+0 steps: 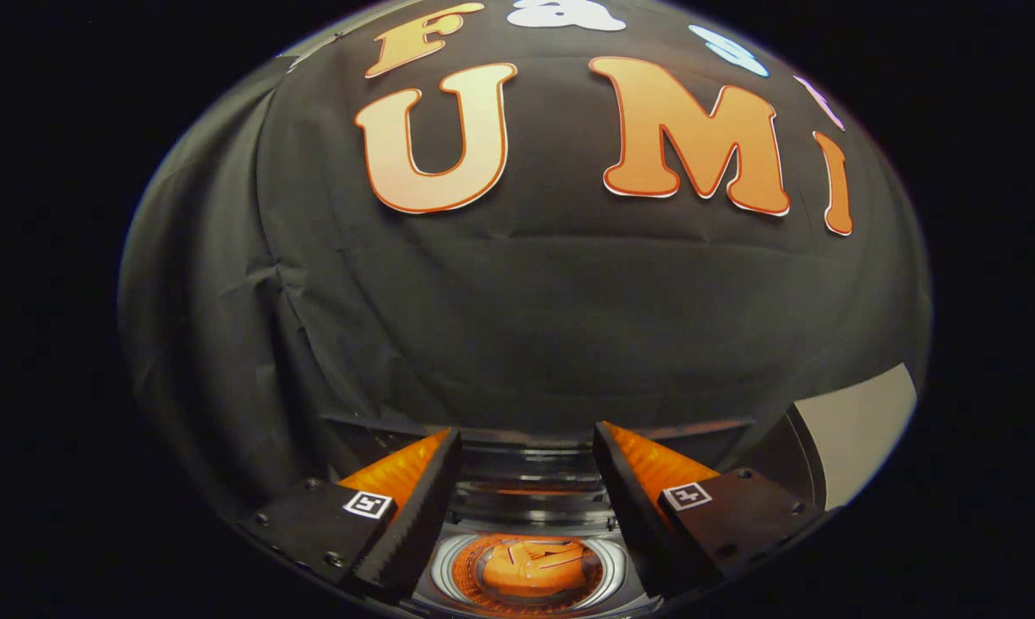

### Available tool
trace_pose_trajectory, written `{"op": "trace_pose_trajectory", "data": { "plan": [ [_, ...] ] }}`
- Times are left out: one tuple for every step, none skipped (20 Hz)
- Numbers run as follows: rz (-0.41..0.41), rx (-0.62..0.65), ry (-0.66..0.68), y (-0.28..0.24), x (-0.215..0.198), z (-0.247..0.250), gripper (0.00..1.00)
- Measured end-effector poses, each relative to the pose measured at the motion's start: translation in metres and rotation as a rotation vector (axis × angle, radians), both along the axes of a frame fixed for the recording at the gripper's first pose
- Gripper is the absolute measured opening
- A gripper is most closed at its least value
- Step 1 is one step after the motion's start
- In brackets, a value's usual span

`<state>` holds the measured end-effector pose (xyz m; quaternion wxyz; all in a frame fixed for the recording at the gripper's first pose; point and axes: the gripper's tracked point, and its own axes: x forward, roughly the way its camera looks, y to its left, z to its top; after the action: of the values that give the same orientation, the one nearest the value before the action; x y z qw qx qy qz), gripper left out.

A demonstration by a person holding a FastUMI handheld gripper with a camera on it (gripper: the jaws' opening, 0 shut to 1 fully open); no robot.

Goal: Put the clothes into the washing machine and then close the washing machine lid.

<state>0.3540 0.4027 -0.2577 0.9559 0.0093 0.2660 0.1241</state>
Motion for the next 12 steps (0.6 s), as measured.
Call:
{"op": "trace_pose_trajectory", "data": {
  "plan": [
    [-0.003,0.003,-0.004,0.002,0.009,-0.001,0.99],
    [-0.009,-0.007,0.006,0.002,0.017,-0.007,0.98],
    [-0.006,-0.013,0.017,0.002,0.021,-0.012,0.99],
    [-0.014,-0.003,0.017,0.003,0.026,-0.012,0.99],
    [-0.028,0.007,0.011,0.003,0.031,-0.013,0.99],
    [-0.031,0.002,0.032,0.002,0.029,-0.019,0.98],
    [-0.043,0.019,0.005,0.002,0.032,-0.014,0.99],
    [-0.042,0.008,0.025,0.001,0.030,-0.019,0.99],
    [-0.042,0.002,0.024,0.002,0.026,-0.016,1.00],
    [-0.046,-0.006,0.035,0.000,0.023,-0.018,1.00],
    [-0.047,-0.013,0.039,0.000,0.019,-0.019,1.00],
    [-0.048,-0.015,0.043,-0.001,0.014,-0.019,1.00]
  ]
}}
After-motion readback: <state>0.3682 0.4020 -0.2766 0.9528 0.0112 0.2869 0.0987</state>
